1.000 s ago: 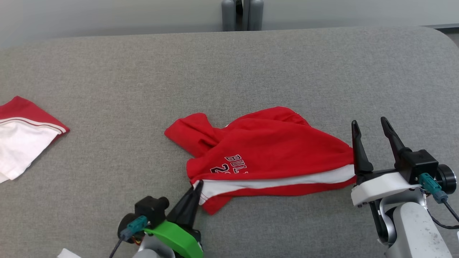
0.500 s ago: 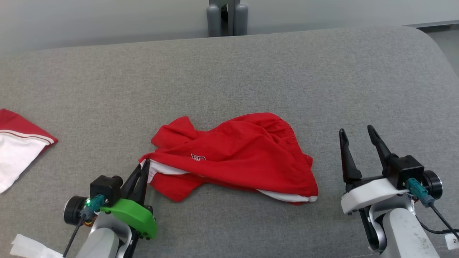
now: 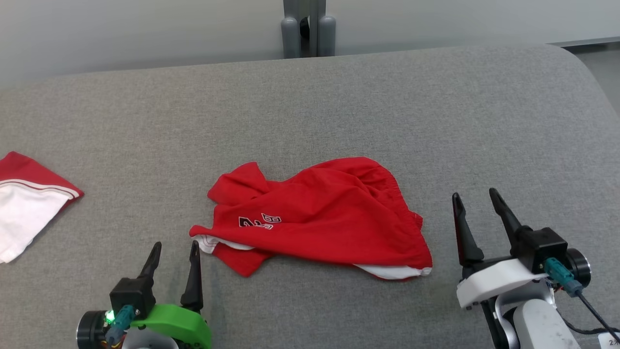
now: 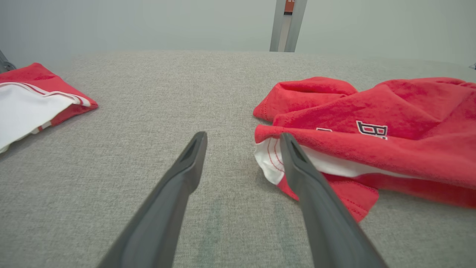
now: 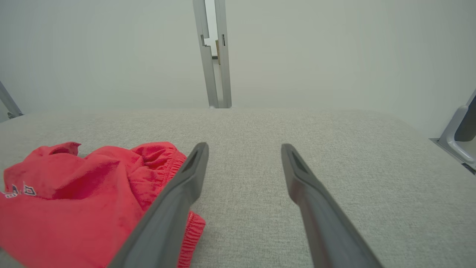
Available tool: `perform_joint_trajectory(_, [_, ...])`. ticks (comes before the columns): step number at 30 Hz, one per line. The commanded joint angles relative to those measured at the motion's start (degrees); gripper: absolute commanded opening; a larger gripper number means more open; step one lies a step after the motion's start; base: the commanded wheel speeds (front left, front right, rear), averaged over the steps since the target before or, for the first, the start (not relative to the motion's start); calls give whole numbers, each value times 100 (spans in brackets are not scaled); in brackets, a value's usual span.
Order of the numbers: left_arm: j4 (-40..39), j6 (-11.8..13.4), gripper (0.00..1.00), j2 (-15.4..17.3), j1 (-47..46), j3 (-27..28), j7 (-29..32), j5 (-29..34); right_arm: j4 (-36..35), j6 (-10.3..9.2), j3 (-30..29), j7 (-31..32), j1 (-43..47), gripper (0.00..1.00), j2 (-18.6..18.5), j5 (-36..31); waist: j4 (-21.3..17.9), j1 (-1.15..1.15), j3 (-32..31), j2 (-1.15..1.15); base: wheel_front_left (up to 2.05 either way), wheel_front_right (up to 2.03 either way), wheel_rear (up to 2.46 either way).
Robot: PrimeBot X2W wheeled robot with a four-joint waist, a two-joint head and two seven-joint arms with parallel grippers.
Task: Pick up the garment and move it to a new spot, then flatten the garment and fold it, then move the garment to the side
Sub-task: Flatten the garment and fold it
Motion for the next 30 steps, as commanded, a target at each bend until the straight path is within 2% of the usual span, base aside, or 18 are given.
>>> perform_joint_trajectory(1, [-110, 20, 100, -51, 154, 61, 4, 95, 52, -6, 62, -16, 124, 100, -1, 52, 38, 0, -34, 0, 0, 0, 0])
perform_joint_trajectory(8, [-290, -158, 100, -176, 409, 114, 3, 311, 260, -6, 737, -16, 259, 100, -74, -17, 166, 0, 8, 0, 0, 0, 0])
perform_joint_trajectory(13, [-279, -245, 100, -196, 302, 76, 3, 381, 128, -6, 1558, -16, 30, 100, -281, -218, 276, 0, 93, 0, 0, 0, 0])
perform_joint_trajectory(17, [-277, -275, 100, -201, 225, -2, 3, 285, 256, -6, 1921, -16, -219, 100, -338, -279, 374, 0, 133, 0, 0, 0, 0])
perform_joint_trajectory(30, [-207, -293, 100, -199, 160, -264, 3, 119, 1729, -7, 2727, -16, -1572, 100, -479, -443, 814, 0, 199, 0, 0, 0, 0])
